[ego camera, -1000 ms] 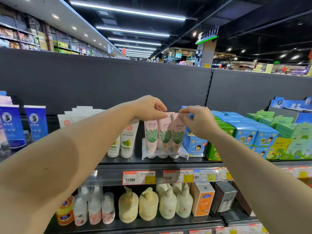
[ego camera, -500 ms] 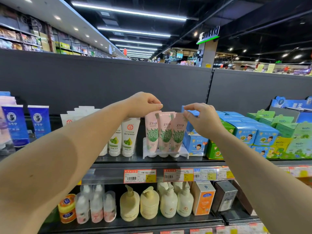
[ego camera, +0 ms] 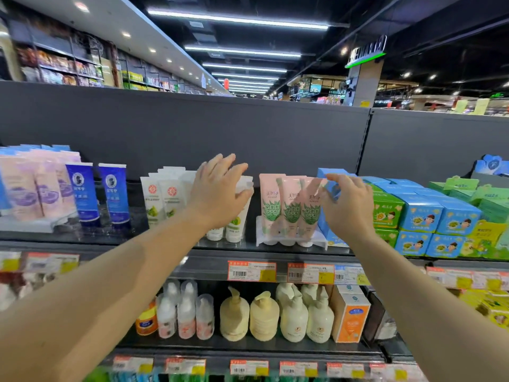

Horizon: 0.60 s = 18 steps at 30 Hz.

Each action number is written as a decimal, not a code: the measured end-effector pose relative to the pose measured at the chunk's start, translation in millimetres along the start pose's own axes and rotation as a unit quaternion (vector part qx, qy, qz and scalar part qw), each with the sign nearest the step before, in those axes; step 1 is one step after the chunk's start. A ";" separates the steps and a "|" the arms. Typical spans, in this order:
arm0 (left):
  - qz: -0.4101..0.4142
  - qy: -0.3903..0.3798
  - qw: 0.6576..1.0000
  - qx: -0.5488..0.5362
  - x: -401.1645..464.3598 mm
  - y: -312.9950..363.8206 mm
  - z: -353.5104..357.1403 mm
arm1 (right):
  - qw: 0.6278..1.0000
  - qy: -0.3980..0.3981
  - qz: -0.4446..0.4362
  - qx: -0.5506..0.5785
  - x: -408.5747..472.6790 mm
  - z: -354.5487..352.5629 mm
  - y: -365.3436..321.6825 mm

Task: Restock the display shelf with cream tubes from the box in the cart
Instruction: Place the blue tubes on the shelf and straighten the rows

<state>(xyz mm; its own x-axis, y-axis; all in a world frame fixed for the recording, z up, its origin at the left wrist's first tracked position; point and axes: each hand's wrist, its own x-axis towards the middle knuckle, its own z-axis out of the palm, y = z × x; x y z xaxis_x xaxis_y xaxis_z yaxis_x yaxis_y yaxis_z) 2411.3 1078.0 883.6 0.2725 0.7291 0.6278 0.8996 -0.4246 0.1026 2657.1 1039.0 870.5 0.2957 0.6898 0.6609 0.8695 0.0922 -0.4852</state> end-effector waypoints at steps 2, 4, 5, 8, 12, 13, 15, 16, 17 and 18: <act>-0.014 -0.008 1.000 0.012 -14.0 -7.4 -4.3 | 1.000 -0.004 0.003 0.007 -10.6 7.0 -7.1; -0.027 -0.012 0.999 0.026 -29.4 -14.9 -10.0 | 1.000 -0.011 0.003 0.012 -24.7 13.8 -17.8; -0.033 -0.014 0.999 0.036 -37.5 -18.8 -13.8 | 1.000 -0.020 0.008 0.018 -32.8 15.7 -24.8; -0.046 -0.025 0.997 0.054 -61.6 -32.8 -25.7 | 0.998 -0.053 0.029 0.029 -55.4 16.2 -48.4; -0.052 -0.048 0.996 0.051 -98.4 -51.5 -46.4 | 0.996 -0.085 0.020 0.014 -83.1 6.9 -89.2; -0.050 -0.055 0.996 0.050 -108.7 -56.2 -53.0 | 0.996 -0.084 0.018 0.016 -91.6 3.9 -101.8; -0.043 -0.067 0.996 0.045 -130.8 -67.3 -67.6 | 0.997 -0.079 0.008 0.018 -111.4 -0.6 -129.0; -0.039 -0.071 0.996 0.041 -142.8 -73.8 -76.0 | 0.996 -0.081 0.005 0.022 -122.7 -1.4 -142.1; -0.035 -0.076 0.996 0.037 -155.4 -80.8 -84.1 | 0.996 -0.086 0.008 0.029 -135.1 -2.3 -154.6; -0.032 -0.082 0.995 0.035 -168.6 -88.7 -91.6 | 0.995 -0.094 0.015 0.036 -148.4 -2.1 -165.4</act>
<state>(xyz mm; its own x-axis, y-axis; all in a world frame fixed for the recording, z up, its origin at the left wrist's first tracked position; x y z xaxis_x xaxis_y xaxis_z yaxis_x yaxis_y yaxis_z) 2254.3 943.5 839.3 0.2611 0.8341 0.4859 0.9366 -0.3407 0.0814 2470.3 919.9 854.0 0.2357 0.8146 0.5299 0.8294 0.1156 -0.5466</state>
